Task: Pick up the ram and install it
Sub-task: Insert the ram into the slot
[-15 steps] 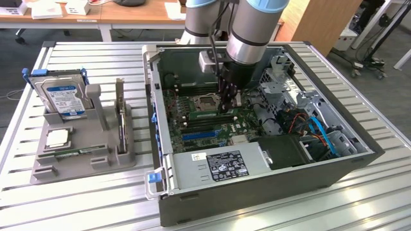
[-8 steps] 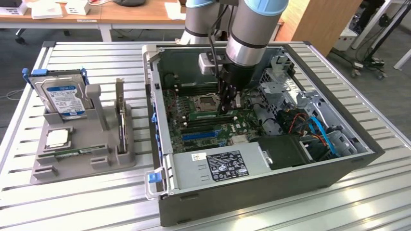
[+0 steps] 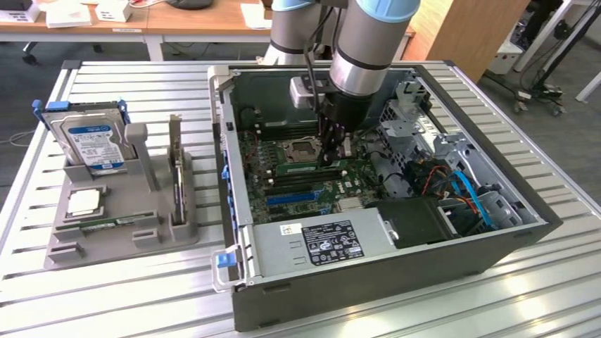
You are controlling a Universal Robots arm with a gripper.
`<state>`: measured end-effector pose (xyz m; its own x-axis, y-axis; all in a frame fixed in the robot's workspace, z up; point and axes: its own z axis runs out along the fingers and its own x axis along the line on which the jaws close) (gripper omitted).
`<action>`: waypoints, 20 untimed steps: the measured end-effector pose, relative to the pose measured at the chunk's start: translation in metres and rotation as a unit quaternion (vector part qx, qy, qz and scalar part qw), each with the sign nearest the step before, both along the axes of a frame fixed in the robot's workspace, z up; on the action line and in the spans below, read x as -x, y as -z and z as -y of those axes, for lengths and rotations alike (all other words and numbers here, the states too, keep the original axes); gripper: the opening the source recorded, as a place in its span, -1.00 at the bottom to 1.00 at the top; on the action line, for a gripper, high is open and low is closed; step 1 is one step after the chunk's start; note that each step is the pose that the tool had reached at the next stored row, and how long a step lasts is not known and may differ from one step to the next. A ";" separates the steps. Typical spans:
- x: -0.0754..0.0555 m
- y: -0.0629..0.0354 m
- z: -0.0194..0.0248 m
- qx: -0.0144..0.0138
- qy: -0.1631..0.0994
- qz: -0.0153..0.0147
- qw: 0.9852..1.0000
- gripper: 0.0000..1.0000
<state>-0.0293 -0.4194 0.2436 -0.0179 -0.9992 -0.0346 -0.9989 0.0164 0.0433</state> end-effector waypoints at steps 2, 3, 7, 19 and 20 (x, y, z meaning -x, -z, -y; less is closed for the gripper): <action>0.000 0.0001 -0.0002 0.000 0.000 0.000 1.000 -0.76; 0.000 0.0005 -0.0004 0.000 0.000 0.000 1.000 -0.76; 0.000 0.0031 -0.0006 0.000 0.000 0.000 1.000 -0.76; 0.000 0.0070 -0.0006 0.000 0.000 0.000 1.000 -0.76; 0.000 0.0075 -0.0006 0.000 0.000 0.000 1.000 -0.76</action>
<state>-0.0294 -0.4188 0.2361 -0.0179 -0.9992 -0.0346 -0.9989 0.0164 0.0433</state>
